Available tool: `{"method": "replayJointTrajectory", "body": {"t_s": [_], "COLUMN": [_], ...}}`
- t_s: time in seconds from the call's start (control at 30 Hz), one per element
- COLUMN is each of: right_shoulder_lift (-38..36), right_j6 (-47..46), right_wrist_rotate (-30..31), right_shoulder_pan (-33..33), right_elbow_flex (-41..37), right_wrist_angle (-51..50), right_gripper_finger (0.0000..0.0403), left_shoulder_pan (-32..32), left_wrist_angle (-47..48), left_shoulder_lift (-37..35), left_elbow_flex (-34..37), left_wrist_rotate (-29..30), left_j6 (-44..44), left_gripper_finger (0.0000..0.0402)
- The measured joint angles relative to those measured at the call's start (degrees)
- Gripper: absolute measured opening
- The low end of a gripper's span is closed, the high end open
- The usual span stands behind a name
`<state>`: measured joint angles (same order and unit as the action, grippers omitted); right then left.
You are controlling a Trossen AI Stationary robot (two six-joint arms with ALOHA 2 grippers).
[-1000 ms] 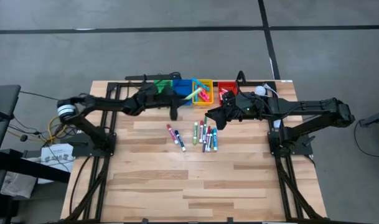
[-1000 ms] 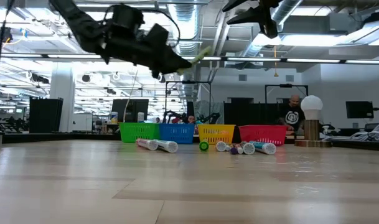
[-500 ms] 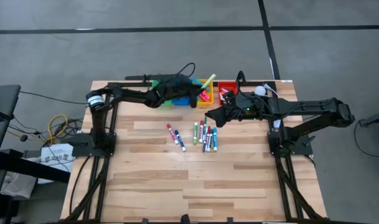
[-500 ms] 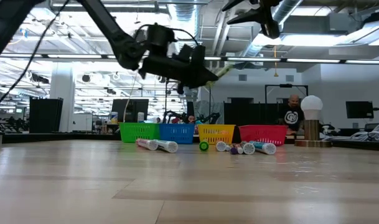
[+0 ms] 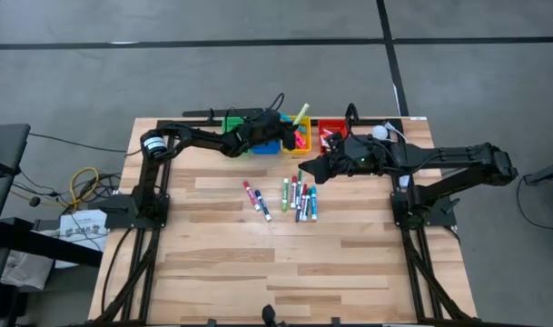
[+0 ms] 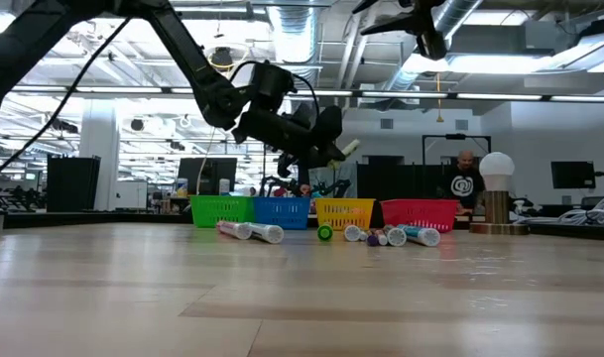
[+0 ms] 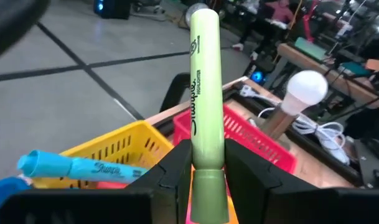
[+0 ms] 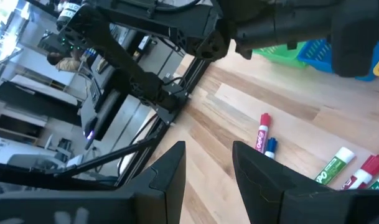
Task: Pick & Place Markers
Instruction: Put the light green highlighter into the yellow basket, then put the pink dry erase marker into the blue basket
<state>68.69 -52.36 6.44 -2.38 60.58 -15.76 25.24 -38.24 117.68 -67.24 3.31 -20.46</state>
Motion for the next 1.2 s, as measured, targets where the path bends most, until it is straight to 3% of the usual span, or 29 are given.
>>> {"method": "replayJointTrajectory", "body": {"t_s": [0.67, 0.83, 1.0, 1.2], "right_shoulder_lift": [0.0, 0.0, 0.0, 0.0], "right_j6": [0.3, 0.9, 4.8, 4.4], "right_wrist_rotate": [2.6, 2.5, 2.6, 2.8], "right_shoulder_pan": [0.5, 2.6, 3.2, 1.5], "right_elbow_flex": [0.0, 0.0, 0.0, 0.0], "right_wrist_angle": [1.4, 1.4, 1.5, 1.9], "right_gripper_finger": [0.0123, 0.0123, 0.0123, 0.0123], "left_shoulder_pan": [-0.2, -0.4, -0.4, -1.6], "left_wrist_angle": [1.5, 1.5, 2.6, 3.2], "left_shoulder_lift": [0.0, 0.0, -0.7, -3.5], "left_elbow_flex": [0.1, 0.1, 0.2, 0.2], "left_wrist_rotate": [-2.1, -5.9, -13.9, -13.9], "left_j6": [-4.0, -3.8, -3.8, 1.3], "left_gripper_finger": [0.0131, 0.0134, 0.0132, 0.0132]}}
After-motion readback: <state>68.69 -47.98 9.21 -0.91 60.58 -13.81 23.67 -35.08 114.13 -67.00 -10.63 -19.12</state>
